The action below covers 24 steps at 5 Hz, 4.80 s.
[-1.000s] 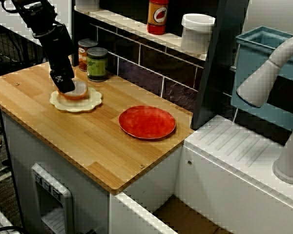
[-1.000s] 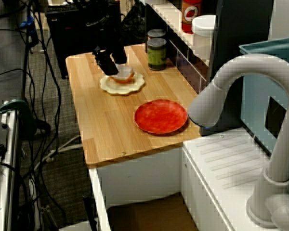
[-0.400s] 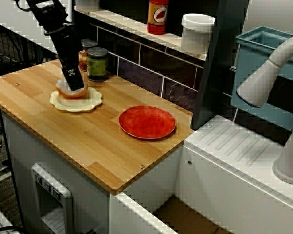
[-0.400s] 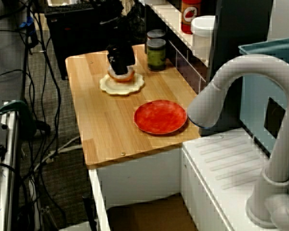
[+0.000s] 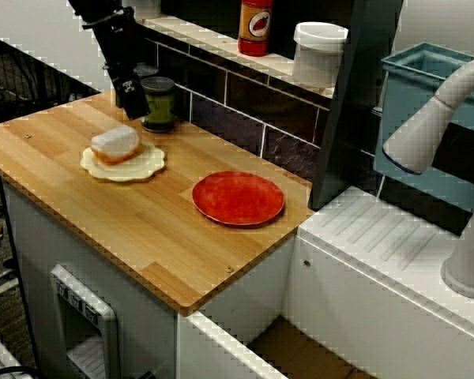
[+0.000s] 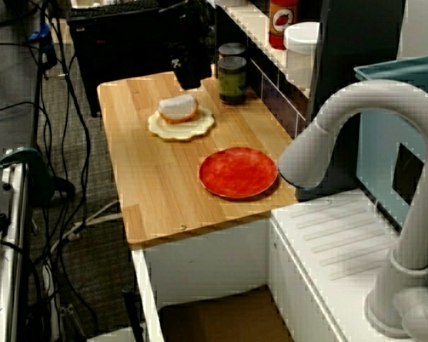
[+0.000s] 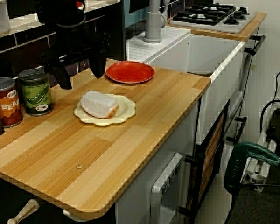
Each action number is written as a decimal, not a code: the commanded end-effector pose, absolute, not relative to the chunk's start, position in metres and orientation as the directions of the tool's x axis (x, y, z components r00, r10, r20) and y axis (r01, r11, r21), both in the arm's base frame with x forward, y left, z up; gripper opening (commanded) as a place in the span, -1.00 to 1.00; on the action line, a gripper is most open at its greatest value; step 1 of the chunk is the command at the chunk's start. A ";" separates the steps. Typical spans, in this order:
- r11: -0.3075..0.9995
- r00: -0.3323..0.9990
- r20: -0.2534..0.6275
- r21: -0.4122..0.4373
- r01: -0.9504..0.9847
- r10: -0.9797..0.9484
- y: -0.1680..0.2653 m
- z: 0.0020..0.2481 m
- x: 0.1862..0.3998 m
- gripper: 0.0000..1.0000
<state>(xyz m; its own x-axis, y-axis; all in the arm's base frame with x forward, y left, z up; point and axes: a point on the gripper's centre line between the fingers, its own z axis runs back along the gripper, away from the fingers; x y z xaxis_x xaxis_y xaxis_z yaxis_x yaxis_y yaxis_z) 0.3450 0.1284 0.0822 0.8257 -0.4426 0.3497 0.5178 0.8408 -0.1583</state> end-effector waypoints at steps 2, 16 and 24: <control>0.806 0.760 0.388 -0.070 0.588 -0.521 0.137 0.114 0.344 1.00; 0.978 0.971 0.145 0.059 -0.200 0.190 0.129 0.082 0.322 1.00; 0.955 0.974 0.220 -0.271 0.119 -0.059 0.150 0.119 0.342 -1.00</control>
<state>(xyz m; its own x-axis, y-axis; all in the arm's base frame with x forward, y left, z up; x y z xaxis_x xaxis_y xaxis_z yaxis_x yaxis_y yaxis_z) 0.3395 0.1434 0.1018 0.9838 -0.0559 0.1701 0.1079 0.9434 -0.3138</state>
